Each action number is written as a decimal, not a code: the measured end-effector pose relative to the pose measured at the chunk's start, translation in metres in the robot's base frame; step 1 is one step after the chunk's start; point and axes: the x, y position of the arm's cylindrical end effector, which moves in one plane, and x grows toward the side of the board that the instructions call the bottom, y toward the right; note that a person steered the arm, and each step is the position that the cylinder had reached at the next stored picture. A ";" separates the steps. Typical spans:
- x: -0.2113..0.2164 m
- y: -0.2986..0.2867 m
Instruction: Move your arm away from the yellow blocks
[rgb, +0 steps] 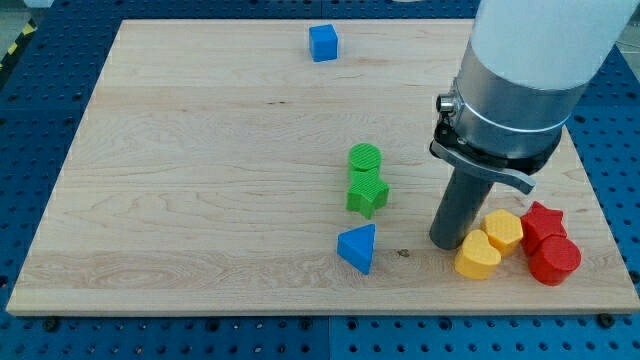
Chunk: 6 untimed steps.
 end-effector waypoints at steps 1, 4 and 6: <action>0.007 0.000; 0.024 -0.013; 0.036 0.030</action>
